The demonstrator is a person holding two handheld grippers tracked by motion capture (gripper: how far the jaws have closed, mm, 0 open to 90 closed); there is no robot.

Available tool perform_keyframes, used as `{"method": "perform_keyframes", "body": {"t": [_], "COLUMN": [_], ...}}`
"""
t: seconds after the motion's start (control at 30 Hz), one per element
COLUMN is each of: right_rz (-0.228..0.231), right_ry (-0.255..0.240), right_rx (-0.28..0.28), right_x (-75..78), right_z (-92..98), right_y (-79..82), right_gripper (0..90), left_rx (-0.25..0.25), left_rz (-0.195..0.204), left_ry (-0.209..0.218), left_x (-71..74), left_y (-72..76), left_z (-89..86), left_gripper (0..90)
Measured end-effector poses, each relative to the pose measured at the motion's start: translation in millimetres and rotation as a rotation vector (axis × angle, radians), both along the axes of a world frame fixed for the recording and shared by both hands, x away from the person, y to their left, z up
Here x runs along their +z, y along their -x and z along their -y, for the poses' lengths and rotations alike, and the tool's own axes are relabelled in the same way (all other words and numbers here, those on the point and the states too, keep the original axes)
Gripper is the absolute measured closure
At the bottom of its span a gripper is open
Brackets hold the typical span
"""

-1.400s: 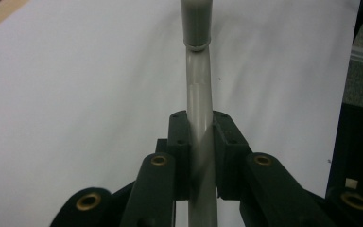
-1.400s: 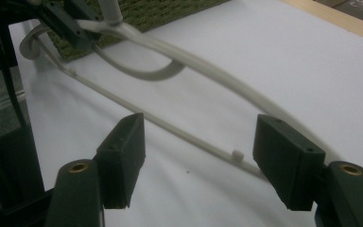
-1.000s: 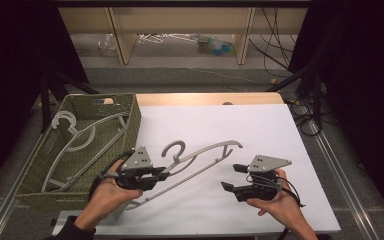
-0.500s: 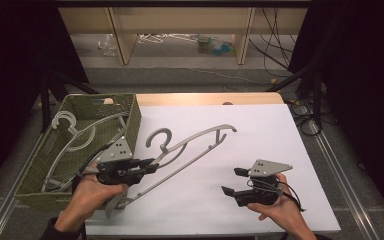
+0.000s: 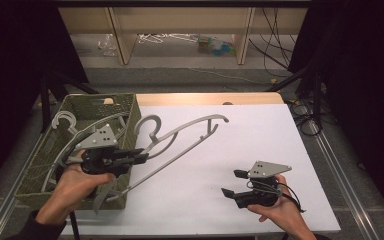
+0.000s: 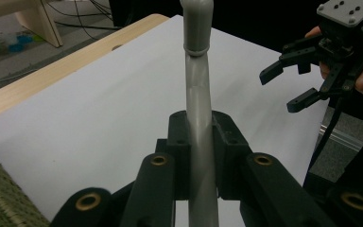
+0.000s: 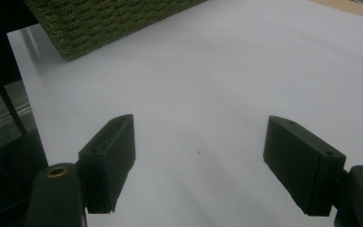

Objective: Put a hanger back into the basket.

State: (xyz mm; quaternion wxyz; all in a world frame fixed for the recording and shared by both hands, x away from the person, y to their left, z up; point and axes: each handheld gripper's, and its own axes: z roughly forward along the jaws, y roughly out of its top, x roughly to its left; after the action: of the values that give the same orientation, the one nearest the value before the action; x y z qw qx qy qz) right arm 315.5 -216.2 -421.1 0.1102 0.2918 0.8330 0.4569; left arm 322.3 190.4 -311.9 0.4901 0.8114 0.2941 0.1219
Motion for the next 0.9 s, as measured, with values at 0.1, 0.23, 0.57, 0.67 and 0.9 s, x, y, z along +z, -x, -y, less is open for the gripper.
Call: {"method": "perform_keyframes", "body": {"t": [0.1,0.23,0.57,0.67,0.9], "right_rz": [0.002,0.001,-0.004,-0.007,-0.010], "right_ry": [-0.001,0.000,0.002,0.003,0.005], "right_rx": [0.000,0.005,0.000,0.000,0.002], "right_x": [0.1,0.3,-0.6,-1.1,-1.8], "right_z": [0.1,1.2,0.4,-0.2,0.2], "right_y": [0.0,-0.8,-0.6,-0.6,-1.2], "right_gripper": [27.0,27.0,26.5,26.5,26.5], "left_rx": [0.024,0.054,0.183,0.217,0.284], "left_rz": [0.006,0.027,0.038,0.037,0.031], "left_ry": [-0.005,-0.008,-0.001,0.009,0.009], "left_x": [8.0,13.9,28.6,29.4,24.9], "left_y": [-1.2,-5.6,-21.2,-25.9,-35.0], "left_z": [-9.6,-23.2,-67.2,-79.8,-102.7], "left_gripper": [79.0,78.9,79.0,79.0,79.0]}}
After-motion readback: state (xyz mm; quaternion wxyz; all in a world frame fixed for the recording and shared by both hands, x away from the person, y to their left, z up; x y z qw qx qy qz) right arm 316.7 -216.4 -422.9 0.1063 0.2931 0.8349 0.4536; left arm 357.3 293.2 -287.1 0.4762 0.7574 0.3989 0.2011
